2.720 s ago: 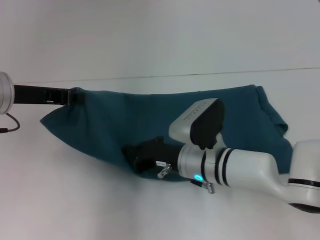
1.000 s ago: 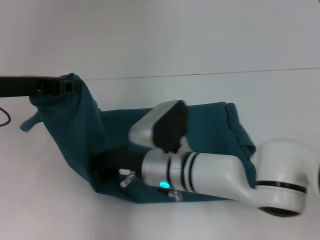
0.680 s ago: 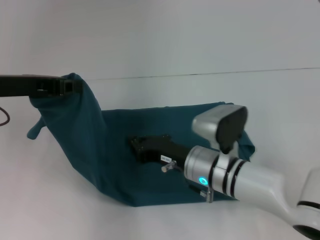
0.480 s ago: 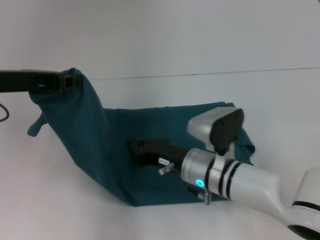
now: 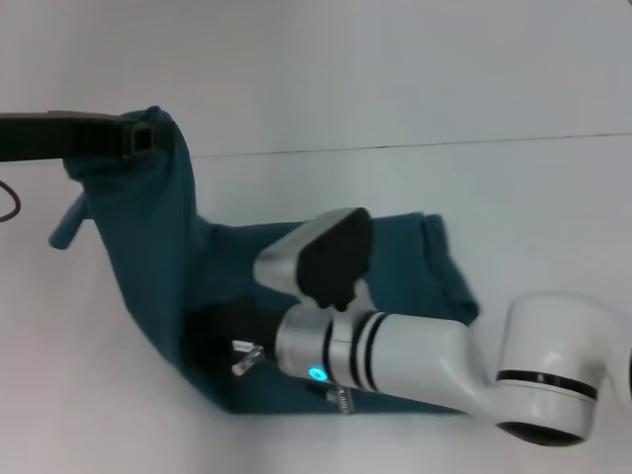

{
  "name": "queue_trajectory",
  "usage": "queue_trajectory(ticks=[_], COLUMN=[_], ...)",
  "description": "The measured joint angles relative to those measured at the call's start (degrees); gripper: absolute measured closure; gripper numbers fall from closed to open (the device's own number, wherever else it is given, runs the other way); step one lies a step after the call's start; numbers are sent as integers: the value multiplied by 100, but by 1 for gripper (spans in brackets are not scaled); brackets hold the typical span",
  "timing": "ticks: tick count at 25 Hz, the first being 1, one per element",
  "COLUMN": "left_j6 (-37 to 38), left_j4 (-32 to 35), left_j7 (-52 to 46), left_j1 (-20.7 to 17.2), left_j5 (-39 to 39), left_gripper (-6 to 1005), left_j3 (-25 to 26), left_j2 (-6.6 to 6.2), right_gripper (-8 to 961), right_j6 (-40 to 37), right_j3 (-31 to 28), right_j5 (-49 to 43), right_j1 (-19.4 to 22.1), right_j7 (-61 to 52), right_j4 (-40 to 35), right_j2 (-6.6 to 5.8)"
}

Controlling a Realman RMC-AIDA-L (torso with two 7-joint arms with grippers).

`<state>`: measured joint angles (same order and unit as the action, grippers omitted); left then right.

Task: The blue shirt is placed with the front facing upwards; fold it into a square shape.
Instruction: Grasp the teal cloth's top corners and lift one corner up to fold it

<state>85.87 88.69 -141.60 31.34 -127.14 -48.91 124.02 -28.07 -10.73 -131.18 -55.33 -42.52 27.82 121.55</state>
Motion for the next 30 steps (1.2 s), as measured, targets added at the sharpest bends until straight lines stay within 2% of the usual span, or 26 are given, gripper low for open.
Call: queue_trajectory(ticks=[4, 6, 9, 13, 18, 20, 24, 30], left_j6=[3, 12, 45, 66, 125, 139, 169, 209], left_j4=[25, 37, 80, 137, 171, 223, 342, 420], left_j7=[-3, -4, -6, -7, -10, -29, -69, -78], left_j1=[0, -2, -9, -17, -10, -5, 5, 16], left_j5=[22, 28, 59, 137, 244, 259, 316, 392], left_gripper=[962, 962, 962, 961, 961, 961, 961, 960], left_j3=[-7, -12, -7, -8, -13, -18, -21, -23], left_j2=[0, 0, 0, 0, -7, -6, -3, 0], right_gripper=[932, 933, 933, 933, 932, 932, 932, 932], right_j6=[64, -19, -444, -779, -623, -149, 243, 332], right_j3=[-68, -189, -370, -565, -525, -519, -517, -511], right_j5=[-17, -19, -20, -21, -97, -292, -517, -955], right_j1=[31, 265, 852, 1282, 1118, 852, 596, 377], right_j7=[14, 15, 16, 11, -6, -21, -28, -98], right_j4=[98, 103, -14, -283, -249, -54, 162, 463], right_j2=[-17, -72, -136, -137, -83, -61, -46, -27])
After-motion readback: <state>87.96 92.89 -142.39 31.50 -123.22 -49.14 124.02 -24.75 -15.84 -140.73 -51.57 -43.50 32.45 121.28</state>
